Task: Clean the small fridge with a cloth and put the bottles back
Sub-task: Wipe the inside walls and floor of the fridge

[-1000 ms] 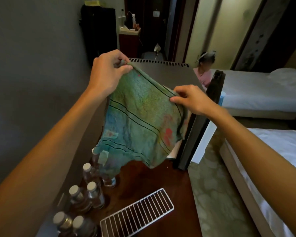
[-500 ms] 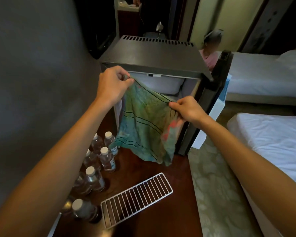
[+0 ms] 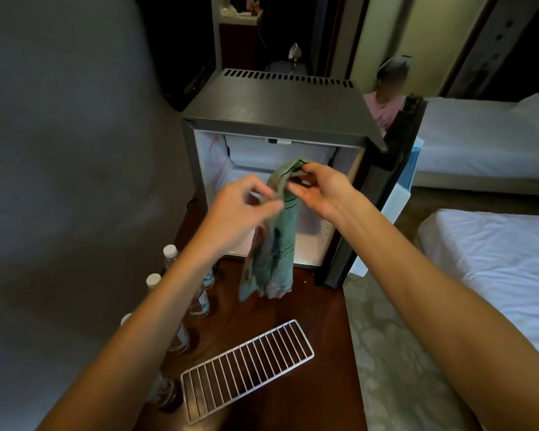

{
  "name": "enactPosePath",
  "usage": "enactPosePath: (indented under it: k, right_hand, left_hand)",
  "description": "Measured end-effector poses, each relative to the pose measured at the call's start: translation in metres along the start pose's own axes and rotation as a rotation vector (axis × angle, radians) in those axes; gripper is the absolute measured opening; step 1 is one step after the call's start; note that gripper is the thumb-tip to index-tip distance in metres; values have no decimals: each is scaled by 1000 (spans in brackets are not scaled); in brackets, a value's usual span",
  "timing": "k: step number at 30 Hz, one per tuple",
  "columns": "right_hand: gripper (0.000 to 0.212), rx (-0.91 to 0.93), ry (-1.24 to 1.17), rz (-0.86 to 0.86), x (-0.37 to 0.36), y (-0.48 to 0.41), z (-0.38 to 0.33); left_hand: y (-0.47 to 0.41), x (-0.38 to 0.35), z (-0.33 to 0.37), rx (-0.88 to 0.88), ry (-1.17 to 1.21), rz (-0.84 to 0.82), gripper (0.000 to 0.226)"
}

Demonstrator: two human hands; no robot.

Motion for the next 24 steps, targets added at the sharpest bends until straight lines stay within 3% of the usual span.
enactPosePath:
  k: [2,4,8,11,16,19,22,24]
  right_hand:
    - [23,33,5,-30,-13,1,-4]
    - [21,49,-28,-80,-22,5,-9]
    - [22,115,66,-212,-36,13,-40]
    - [19,151,129,-254,-44,20,-60]
    - [14,137,105,-300,-50,28,-73]
    - [14,135,263,-365,-55,35,-70]
    - [18,208,450,-486,-65,44,-76]
    - [18,389,579,-529,-68,45,-92]
  left_hand:
    - [8,-30,-12,14,33,-239,18]
    - [5,-34,-17,-21,86,-276,29]
    - [-10,20,-11,-111,68,218,13]
    - [-20,28,-3,-137,-54,319,35]
    - [-38,20,18,-154,-84,173,70]
    - [-52,15,30,-112,-54,11,85]
    - [-58,9,38,-92,-133,-72,72]
    - [-58,11,48,-132,-146,-17,51]
Point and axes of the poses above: each hand's wrist, its own y-axis away from the middle knuckle, its own x-axis out of the back of the hand, z = x × y, the point moved 9 cm from there along -y, towards the middle knuckle, and after that the axes turned 9 degrees about x, right-handed, at the moved point
